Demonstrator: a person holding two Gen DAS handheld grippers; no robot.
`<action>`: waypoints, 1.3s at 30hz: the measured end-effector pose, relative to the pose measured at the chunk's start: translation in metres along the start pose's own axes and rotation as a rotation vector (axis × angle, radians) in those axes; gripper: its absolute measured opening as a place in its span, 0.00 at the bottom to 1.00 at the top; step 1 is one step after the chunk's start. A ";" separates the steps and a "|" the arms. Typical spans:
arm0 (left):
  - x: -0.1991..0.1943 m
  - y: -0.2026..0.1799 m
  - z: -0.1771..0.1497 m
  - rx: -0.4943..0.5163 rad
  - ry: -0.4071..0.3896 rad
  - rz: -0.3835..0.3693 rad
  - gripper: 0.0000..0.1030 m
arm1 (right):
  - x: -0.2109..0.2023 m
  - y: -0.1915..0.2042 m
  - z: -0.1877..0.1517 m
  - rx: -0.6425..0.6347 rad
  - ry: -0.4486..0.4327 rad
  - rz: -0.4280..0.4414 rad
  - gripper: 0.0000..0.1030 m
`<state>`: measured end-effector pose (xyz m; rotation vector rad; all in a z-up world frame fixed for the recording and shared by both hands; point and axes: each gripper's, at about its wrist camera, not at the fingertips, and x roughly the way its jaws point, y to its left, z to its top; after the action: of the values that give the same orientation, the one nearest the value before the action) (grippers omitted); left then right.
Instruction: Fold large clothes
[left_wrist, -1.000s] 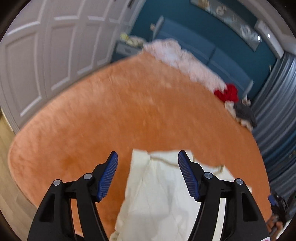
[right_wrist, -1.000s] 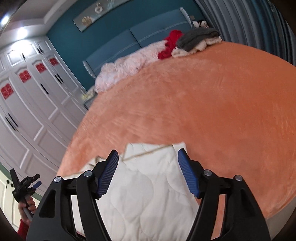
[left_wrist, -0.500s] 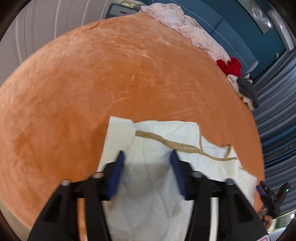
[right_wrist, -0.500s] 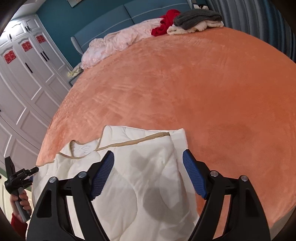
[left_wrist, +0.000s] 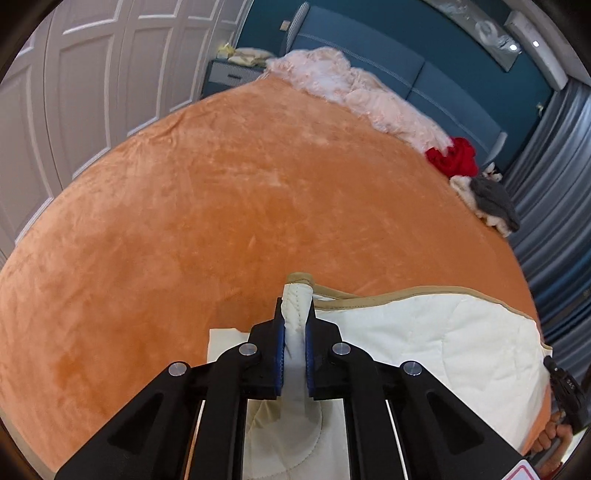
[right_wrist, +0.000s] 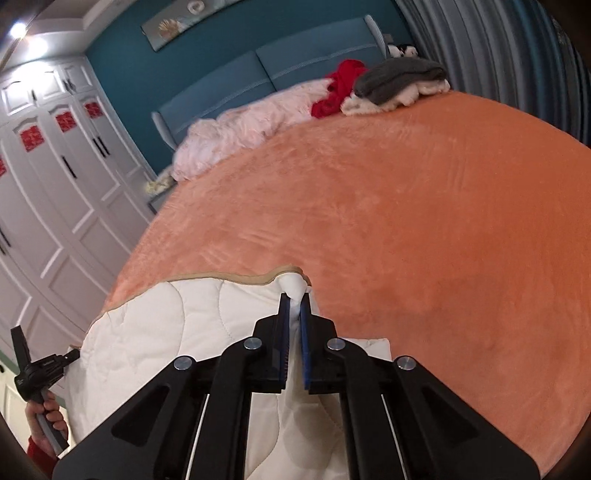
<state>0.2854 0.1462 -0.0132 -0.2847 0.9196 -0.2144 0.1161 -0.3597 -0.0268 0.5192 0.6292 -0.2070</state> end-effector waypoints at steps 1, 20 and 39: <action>0.012 0.000 -0.002 0.009 0.015 0.028 0.06 | 0.010 -0.001 -0.002 0.001 0.016 -0.018 0.04; 0.093 0.008 -0.055 0.098 0.010 0.206 0.16 | 0.098 -0.017 -0.064 -0.069 0.131 -0.187 0.05; 0.003 -0.076 -0.023 0.196 -0.025 0.072 0.38 | 0.041 0.090 -0.032 -0.184 0.138 0.016 0.34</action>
<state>0.2644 0.0707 -0.0032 -0.0731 0.8758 -0.2320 0.1626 -0.2673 -0.0378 0.3623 0.7700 -0.0973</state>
